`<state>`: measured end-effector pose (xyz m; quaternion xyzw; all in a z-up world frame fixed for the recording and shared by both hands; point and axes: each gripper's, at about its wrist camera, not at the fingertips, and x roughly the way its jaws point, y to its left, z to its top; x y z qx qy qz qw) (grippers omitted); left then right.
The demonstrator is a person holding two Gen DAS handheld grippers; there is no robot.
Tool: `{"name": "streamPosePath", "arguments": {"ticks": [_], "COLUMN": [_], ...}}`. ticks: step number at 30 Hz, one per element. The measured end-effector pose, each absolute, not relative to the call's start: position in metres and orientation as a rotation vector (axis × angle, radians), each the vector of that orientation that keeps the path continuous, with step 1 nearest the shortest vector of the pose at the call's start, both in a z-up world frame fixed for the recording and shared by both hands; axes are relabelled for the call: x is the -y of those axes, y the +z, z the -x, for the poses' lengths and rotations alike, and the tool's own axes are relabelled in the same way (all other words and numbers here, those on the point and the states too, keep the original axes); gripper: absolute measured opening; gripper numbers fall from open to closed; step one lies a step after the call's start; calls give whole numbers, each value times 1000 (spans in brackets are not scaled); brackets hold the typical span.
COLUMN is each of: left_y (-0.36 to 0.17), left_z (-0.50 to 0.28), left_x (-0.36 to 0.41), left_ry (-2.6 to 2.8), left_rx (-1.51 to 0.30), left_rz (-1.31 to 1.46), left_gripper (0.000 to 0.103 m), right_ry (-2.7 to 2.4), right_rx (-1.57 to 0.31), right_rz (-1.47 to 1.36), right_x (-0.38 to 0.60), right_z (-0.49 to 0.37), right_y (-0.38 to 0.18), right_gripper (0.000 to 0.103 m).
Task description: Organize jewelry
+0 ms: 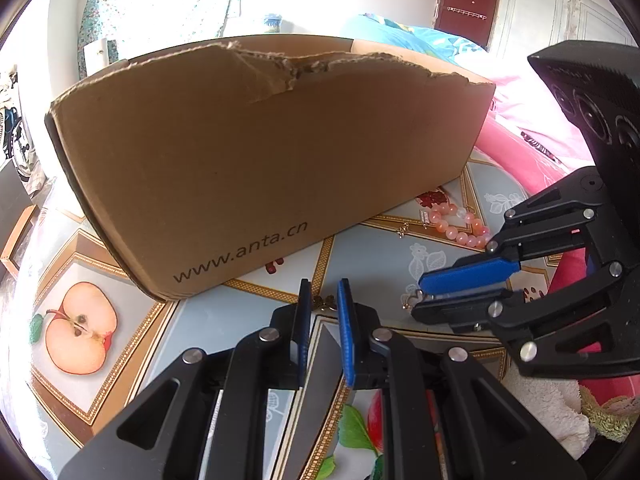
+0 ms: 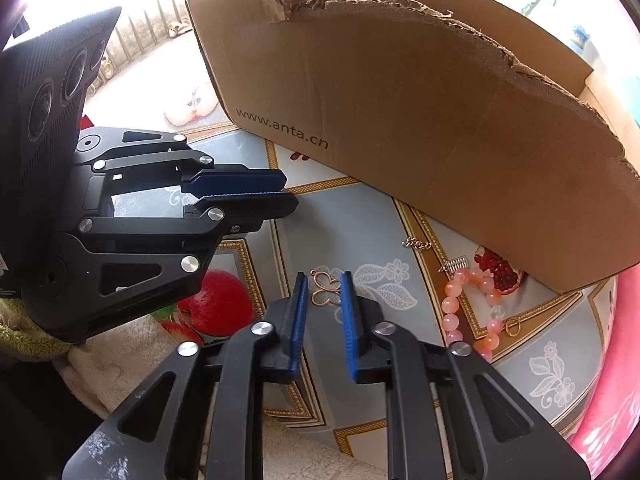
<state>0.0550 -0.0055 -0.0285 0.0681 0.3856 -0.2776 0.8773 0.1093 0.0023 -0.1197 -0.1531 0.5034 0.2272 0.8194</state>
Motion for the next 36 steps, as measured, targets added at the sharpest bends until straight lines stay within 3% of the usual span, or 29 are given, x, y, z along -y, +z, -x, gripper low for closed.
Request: {"name": "streamPosePath", "arguments": {"ticks": [9,11,21,30,35,36], "left_y": [-28,-28,-29,-29,-29,-29], "left_z": [-55,-55,-54,-55,-55,-56], "left_x": [7,7,9,8,11,12], "left_ry": [-579,-580,-576,-572,-573,-572], "left_rx": [-805,-806,-800,-805,-807,-807], "left_rz": [-149,-150,-161,-159,-172,-174], "left_gripper": [13,13,13,13,13,13], "right_ry": [473,466,427,479,493,495], "right_rx": [-1077,-1079,-1056,-1068,-1026,-1021], "right_rz": [250,232,172,183,190,192], "right_x": [23,29,79,66,75,78], "right_z": [-113,-118,-138,-126,-121,-122], "right_y": [-111,-108,-92,-88,-76,-73], "right_gripper": [11,0,0,0,4,11]}}
